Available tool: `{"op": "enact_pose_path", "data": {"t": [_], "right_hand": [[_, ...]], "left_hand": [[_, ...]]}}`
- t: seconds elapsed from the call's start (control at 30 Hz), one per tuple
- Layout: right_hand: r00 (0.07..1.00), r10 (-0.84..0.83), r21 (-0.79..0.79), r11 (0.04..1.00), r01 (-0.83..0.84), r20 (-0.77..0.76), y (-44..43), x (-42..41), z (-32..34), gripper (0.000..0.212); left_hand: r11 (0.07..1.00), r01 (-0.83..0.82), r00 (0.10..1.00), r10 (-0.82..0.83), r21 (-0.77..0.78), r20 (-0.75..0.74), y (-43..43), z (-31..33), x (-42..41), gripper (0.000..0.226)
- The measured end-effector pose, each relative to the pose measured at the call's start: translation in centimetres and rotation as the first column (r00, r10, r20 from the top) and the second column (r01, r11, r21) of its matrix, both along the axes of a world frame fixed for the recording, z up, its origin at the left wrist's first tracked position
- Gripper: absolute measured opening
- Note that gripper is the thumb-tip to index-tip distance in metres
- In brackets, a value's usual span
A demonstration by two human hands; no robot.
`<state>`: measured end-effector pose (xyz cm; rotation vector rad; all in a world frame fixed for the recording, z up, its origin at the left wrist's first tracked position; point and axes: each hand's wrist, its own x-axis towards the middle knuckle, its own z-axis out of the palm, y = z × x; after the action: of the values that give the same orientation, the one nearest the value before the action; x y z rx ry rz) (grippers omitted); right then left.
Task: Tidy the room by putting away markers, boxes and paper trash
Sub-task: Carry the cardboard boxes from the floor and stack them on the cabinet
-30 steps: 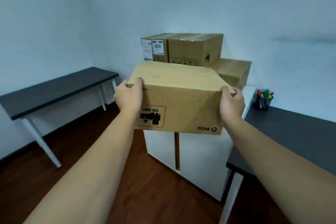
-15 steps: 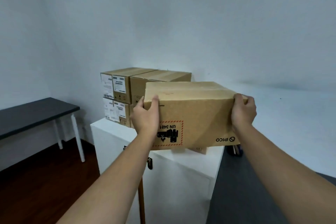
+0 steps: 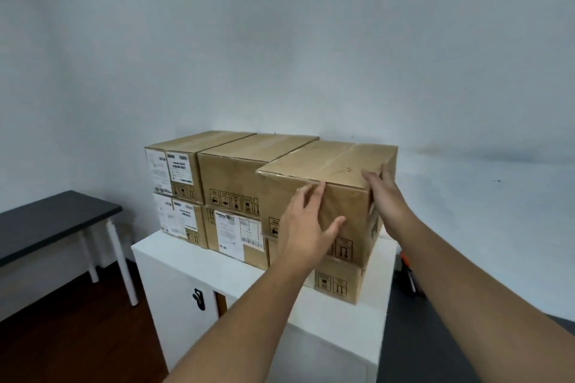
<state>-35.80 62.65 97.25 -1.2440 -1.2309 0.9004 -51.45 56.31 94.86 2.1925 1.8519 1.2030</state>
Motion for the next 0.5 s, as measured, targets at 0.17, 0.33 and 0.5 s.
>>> {"op": "enact_pose_path", "data": {"t": [0.17,0.33,0.5], "right_hand": [[0.988,0.010,0.106,0.994,-0.026,0.155,0.0,-0.1,-0.5,0.073],[0.983,-0.124,0.158,0.982,0.102,0.137,0.7,-0.7,-1.2,0.064],[0.931,-0.362,0.210,0.915,0.345,0.048,2.5,-4.0,-1.0,0.070]], "left_hand": [[0.996,0.077,0.996,-0.078,-0.037,-0.037,3.5,0.1,-1.3,0.068],[0.996,0.019,1.000,-0.018,0.084,-0.010,7.8,2.0,-6.3,0.056],[0.997,-0.068,0.970,0.055,-0.046,-0.235,13.7,4.1,-13.4,0.089]]}}
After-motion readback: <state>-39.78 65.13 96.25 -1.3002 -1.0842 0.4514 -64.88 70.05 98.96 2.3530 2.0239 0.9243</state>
